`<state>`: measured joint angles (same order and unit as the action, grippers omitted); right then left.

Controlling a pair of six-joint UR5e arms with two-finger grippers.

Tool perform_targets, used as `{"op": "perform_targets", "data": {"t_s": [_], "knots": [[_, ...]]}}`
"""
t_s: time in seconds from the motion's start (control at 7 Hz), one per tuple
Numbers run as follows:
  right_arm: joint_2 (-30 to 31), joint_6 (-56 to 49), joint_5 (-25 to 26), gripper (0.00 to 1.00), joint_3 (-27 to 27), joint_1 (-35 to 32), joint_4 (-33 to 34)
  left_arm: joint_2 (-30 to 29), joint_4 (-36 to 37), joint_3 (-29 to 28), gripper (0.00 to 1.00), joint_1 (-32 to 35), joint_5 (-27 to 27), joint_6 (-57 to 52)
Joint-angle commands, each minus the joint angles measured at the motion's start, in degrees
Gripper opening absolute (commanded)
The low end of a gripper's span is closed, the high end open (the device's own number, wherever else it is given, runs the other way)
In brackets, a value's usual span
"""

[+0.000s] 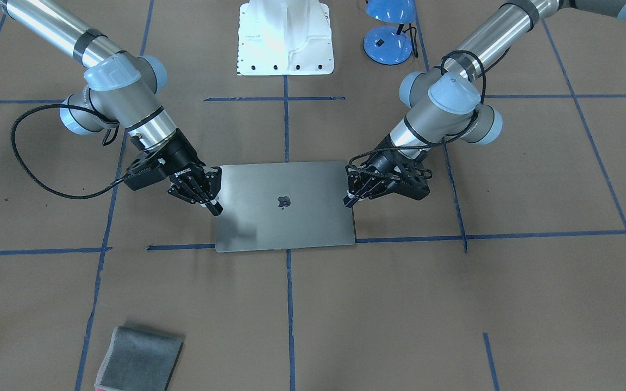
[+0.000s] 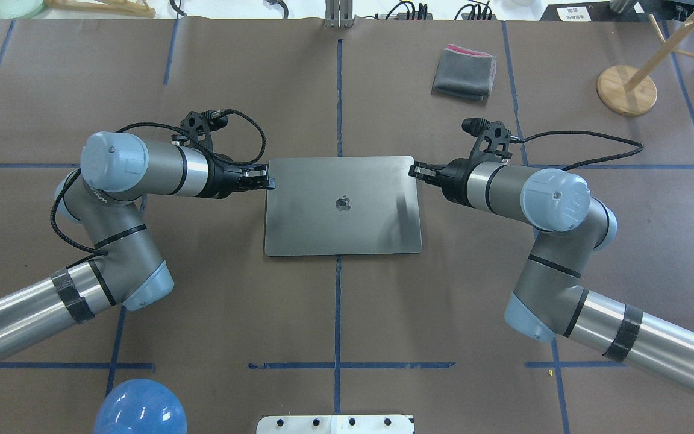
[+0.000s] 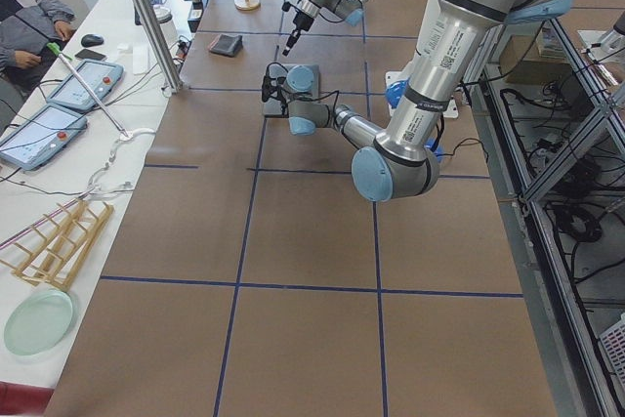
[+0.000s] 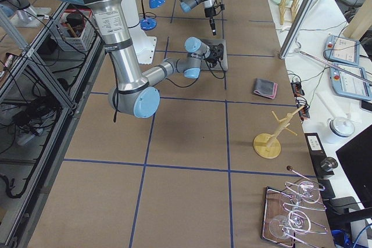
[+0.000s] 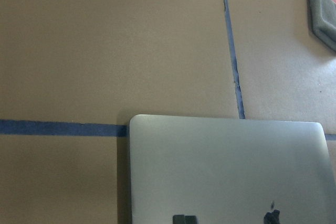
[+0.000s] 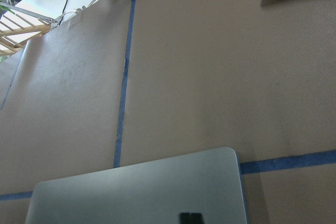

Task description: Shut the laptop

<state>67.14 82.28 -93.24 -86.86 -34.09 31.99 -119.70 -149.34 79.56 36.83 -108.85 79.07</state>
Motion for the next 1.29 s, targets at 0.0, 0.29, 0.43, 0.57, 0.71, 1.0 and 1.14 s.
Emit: {"op": "perform_targets", "data": {"t_s": [0.0, 0.29, 0.43, 0.57, 0.71, 1.0, 1.14], "knots": [[0.0, 0.2, -7.0, 0.98, -0.9, -3.5, 3.8, 0.0, 0.2, 0.2, 0.94, 0.1, -0.4, 0.0], [0.1, -0.9, -16.2, 0.99, -3.4, -8.6, 14.6, 0.1, 6.8, 0.9, 0.99, 1.2, -3.4, 0.0], [0.3, -5.1, -21.8, 0.99, -3.9, -12.3, 17.7, 0.5, 15.1, 3.5, 0.99, 4.4, -7.6, -0.2], [0.9, -10.2, -24.2, 0.99, -4.3, -15.2, 21.3, 1.7, 22.9, 6.9, 0.99, 7.4, -10.5, -4.8], [1.1, -16.6, -24.7, 0.99, -4.5, -17.1, 26.8, 3.3, 33.6, 11.7, 0.99, 8.7, -10.8, -11.6], [5.1, -35.5, -25.2, 0.99, -6.8, -20.9, 36.8, 4.8, 55.5, 21.2, 0.99, 14.2, -10.9, -31.2], [8.2, -43.7, -29.2, 0.99, -7.4, -25.9, 38.0, 8.7, 61.4, 25.5, 0.99, 17.2, -10.9, -41.9]]}}
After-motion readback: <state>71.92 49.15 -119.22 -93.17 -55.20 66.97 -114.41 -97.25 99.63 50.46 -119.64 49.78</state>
